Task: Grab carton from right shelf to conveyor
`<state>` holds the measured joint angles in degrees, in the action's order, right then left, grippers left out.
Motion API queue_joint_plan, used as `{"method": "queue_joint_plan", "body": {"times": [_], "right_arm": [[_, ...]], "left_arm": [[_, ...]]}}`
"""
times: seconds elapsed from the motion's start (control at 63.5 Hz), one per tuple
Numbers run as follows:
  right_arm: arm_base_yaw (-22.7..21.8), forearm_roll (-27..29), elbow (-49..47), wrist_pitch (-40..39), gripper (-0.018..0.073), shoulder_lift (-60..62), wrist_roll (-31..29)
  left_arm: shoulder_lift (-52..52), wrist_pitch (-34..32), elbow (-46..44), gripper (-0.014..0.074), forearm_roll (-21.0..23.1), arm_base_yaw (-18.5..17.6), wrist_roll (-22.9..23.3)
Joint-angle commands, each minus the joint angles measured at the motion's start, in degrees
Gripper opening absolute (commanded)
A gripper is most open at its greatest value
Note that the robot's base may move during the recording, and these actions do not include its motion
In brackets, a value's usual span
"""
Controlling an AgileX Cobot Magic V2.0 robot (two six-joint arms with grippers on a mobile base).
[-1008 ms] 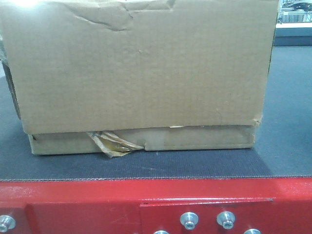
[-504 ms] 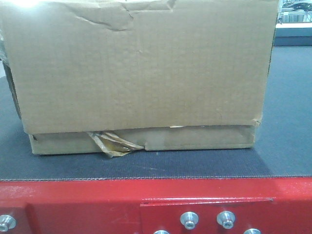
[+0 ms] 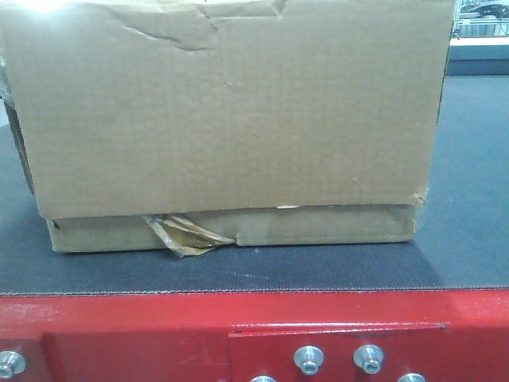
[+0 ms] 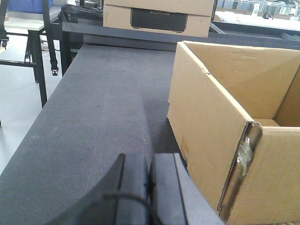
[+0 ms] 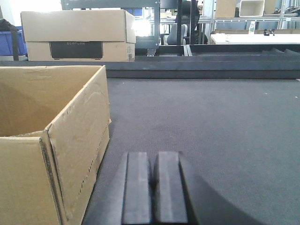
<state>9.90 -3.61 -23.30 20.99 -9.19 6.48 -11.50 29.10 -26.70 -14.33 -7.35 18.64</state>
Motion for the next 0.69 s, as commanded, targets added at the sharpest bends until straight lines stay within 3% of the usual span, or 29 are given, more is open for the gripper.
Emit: {"method": "queue_joint_plan", "body": {"times": [0.0, 0.268, 0.362, 0.535, 0.677], "right_arm": [[-0.1, -0.7, 0.1, -1.7, -0.0060, 0.3, -0.5], [-0.1, -0.7, 0.1, -1.7, -0.0060, 0.3, -0.5], [-0.1, -0.7, 0.1, -1.7, -0.0060, 0.3, -0.5], [-0.1, -0.7, 0.1, -1.7, -0.0060, 0.3, -0.5], [-0.1, -0.7, 0.1, -1.7, -0.0060, 0.3, -0.5]], "left_arm": [[0.3, -1.5, 0.1, -0.0010, -0.3, 0.3, 0.0], [0.3, -1.5, 0.1, -0.0010, -0.3, 0.3, 0.0], [0.4, -1.0, 0.3, -0.0010, 4.0, 0.3, -0.2], [1.8, -2.0, 1.9, -0.0010, 7.4, 3.4, -12.2], [5.3, -11.3, 8.5, -0.0010, 12.4, 8.0, -15.8]]}}
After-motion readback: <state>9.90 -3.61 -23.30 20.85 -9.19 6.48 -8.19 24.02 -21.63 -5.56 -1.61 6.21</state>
